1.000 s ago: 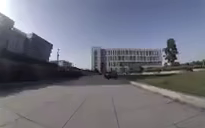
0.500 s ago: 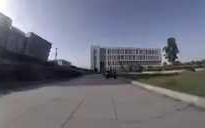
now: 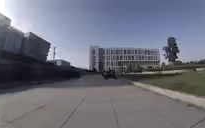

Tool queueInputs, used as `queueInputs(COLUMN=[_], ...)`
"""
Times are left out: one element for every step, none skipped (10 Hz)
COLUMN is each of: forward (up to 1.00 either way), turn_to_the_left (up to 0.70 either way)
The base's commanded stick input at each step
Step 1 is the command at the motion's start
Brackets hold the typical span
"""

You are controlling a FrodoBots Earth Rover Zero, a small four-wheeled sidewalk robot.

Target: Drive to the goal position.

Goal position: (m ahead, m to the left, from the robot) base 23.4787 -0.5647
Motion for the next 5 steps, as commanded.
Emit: queueInputs(forward=[1.00, 1.00, 1.00, 1.00, 1.00], turn_to_the_left=[0.00, 0.00, 0.00, 0.00, 0.00])
